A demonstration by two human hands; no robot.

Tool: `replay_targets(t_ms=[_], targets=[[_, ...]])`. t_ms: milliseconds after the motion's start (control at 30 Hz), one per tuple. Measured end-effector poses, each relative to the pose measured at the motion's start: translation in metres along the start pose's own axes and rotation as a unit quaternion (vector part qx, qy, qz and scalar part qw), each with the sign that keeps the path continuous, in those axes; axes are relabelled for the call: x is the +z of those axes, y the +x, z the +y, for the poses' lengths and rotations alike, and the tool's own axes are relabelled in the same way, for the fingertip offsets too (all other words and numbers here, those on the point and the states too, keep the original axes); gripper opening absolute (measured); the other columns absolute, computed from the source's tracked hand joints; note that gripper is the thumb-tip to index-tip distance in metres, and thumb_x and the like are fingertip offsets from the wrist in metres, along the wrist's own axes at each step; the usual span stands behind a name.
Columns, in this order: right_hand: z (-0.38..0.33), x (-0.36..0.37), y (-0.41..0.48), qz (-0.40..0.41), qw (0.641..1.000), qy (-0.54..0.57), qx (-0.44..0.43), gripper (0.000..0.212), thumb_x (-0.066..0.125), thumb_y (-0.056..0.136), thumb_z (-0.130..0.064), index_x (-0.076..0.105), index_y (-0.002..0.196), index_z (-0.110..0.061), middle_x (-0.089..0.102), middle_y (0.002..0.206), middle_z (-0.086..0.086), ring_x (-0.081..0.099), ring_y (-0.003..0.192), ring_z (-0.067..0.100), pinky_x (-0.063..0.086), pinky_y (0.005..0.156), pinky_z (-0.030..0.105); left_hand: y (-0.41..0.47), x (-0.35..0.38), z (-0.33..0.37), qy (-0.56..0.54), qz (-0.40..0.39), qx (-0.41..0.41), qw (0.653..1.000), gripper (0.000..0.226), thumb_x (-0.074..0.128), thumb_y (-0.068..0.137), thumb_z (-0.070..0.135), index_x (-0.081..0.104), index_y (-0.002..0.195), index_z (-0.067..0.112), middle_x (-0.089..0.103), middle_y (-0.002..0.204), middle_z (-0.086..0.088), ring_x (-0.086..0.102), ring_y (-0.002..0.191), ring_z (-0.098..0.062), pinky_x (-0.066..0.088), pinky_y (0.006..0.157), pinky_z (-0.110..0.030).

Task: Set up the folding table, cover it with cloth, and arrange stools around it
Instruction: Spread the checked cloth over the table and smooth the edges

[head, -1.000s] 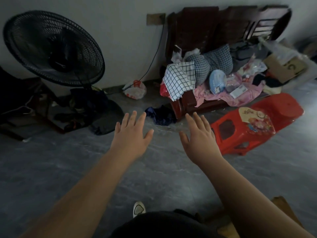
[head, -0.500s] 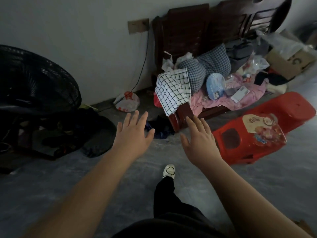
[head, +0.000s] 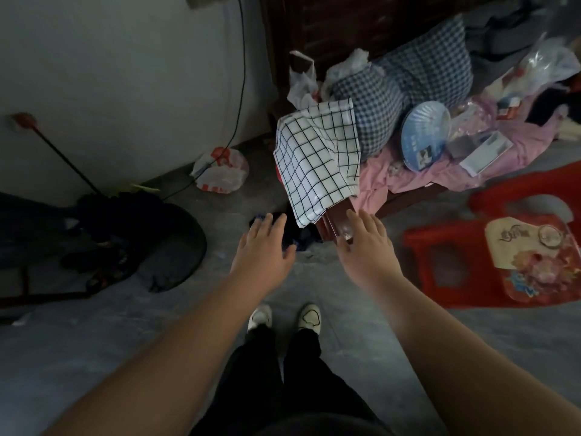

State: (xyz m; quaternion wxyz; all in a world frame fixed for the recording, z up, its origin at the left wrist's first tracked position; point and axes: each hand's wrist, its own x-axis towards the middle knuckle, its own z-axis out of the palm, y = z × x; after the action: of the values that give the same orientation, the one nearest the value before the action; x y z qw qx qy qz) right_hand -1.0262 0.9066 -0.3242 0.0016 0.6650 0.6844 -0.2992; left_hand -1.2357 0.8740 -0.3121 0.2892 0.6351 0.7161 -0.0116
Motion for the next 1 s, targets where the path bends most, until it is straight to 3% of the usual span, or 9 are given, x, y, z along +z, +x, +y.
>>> replay_targets(t_ms=[167, 400, 533, 633, 667, 767, 833, 933, 1000], targets=[[0.041, 0.048, 0.103, -0.005, 0.998, 0.042, 0.046, 0.064, 0.043, 0.101, -0.037, 0.018, 0.159, -0.023, 0.017, 0.167, 0.004, 0.011, 0.153, 0.027, 0.020, 0.123, 0.051, 0.111, 0.073, -0.002, -0.023, -0.027, -0.005, 0.999, 0.076, 0.051, 0.098, 0.039, 0.005, 0.158, 0.025, 0.005, 0.167, -0.007, 0.009, 0.152, -0.028, 0.021, 0.121, -0.048], [0.087, 0.123, 0.207, 0.011, 0.982, 0.141, 0.122, 0.057, 0.041, 0.097, -0.035, 0.032, 0.152, -0.022, 0.040, 0.154, 0.008, 0.037, 0.140, 0.035, 0.034, 0.112, 0.052, 0.230, 0.187, -0.015, -0.013, -0.070, -0.029, 0.997, 0.096, 0.060, 0.094, 0.043, -0.009, 0.157, 0.017, -0.004, 0.166, -0.010, 0.002, 0.153, -0.031, 0.022, 0.121, -0.049], [0.097, 0.137, 0.240, 0.026, 0.965, 0.206, 0.161, 0.052, 0.042, 0.102, -0.033, 0.030, 0.153, -0.029, 0.059, 0.136, 0.008, 0.057, 0.121, 0.033, 0.046, 0.098, 0.041, 0.270, 0.221, -0.018, -0.015, -0.041, -0.049, 0.998, 0.094, 0.072, 0.083, 0.047, 0.013, 0.151, 0.020, 0.025, 0.156, -0.012, 0.028, 0.143, -0.034, 0.045, 0.104, -0.055], [0.097, 0.138, 0.253, 0.033, 0.955, 0.237, 0.177, 0.056, 0.046, 0.100, -0.033, 0.031, 0.153, -0.039, 0.064, 0.093, -0.006, 0.065, 0.089, 0.020, 0.050, 0.087, 0.037, 0.282, 0.227, -0.016, -0.032, -0.021, -0.065, 0.997, 0.086, 0.068, 0.087, 0.043, 0.014, 0.150, 0.021, 0.032, 0.152, -0.007, 0.038, 0.137, -0.031, 0.051, 0.094, -0.052], [0.098, 0.137, 0.256, 0.035, 0.951, 0.249, 0.182, 0.056, 0.047, 0.099, -0.033, 0.033, 0.152, -0.040, 0.065, 0.089, -0.007, 0.064, 0.083, 0.017, 0.050, 0.086, 0.035, 0.283, 0.226, -0.016, -0.039, -0.026, -0.064, 0.997, 0.083, 0.066, 0.089, 0.036, 0.012, 0.151, 0.021, 0.032, 0.152, -0.006, 0.039, 0.136, -0.030, 0.051, 0.093, -0.050], [0.096, 0.131, 0.257, 0.040, 0.954, 0.242, 0.171, 0.054, 0.049, 0.097, -0.024, 0.043, 0.149, -0.038, 0.067, 0.122, -0.002, 0.063, 0.107, 0.018, 0.047, 0.090, 0.028, 0.279, 0.219, -0.016, -0.054, -0.049, -0.057, 0.996, 0.077, 0.056, 0.095, 0.017, 0.009, 0.155, 0.024, 0.030, 0.158, -0.003, 0.042, 0.136, -0.029, 0.049, 0.092, -0.046], [0.091, 0.128, 0.251, 0.038, 0.956, 0.239, 0.165, 0.062, 0.047, 0.092, -0.011, 0.044, 0.148, -0.038, 0.067, 0.125, 0.003, 0.063, 0.106, 0.022, 0.051, 0.087, 0.030, 0.271, 0.204, -0.015, -0.078, -0.052, -0.068, 0.993, 0.068, 0.051, 0.095, 0.012, 0.018, 0.153, 0.028, 0.041, 0.152, -0.002, 0.053, 0.125, -0.030, 0.049, 0.082, -0.044], [0.080, 0.127, 0.233, 0.061, 0.971, 0.189, 0.131, 0.076, 0.045, 0.080, 0.003, 0.046, 0.148, -0.030, 0.060, 0.133, 0.001, 0.059, 0.114, 0.022, 0.051, 0.092, 0.035, 0.252, 0.165, -0.014, -0.075, -0.040, -0.074, 0.994, 0.056, 0.043, 0.098, 0.014, 0.030, 0.149, 0.034, 0.059, 0.129, -0.003, 0.059, 0.095, -0.025, 0.039, 0.068, -0.037], [0.074, 0.126, 0.222, 0.127, 0.980, 0.138, 0.072, 0.058, 0.052, 0.084, 0.002, 0.056, 0.138, -0.019, 0.059, 0.134, 0.001, 0.050, 0.126, 0.021, 0.041, 0.104, 0.032, 0.235, 0.131, -0.016, -0.048, -0.020, -0.055, 0.997, 0.047, 0.041, 0.100, 0.020, 0.037, 0.145, 0.035, 0.064, 0.108, -0.001, 0.049, 0.077, -0.020, 0.036, 0.066, -0.034]])
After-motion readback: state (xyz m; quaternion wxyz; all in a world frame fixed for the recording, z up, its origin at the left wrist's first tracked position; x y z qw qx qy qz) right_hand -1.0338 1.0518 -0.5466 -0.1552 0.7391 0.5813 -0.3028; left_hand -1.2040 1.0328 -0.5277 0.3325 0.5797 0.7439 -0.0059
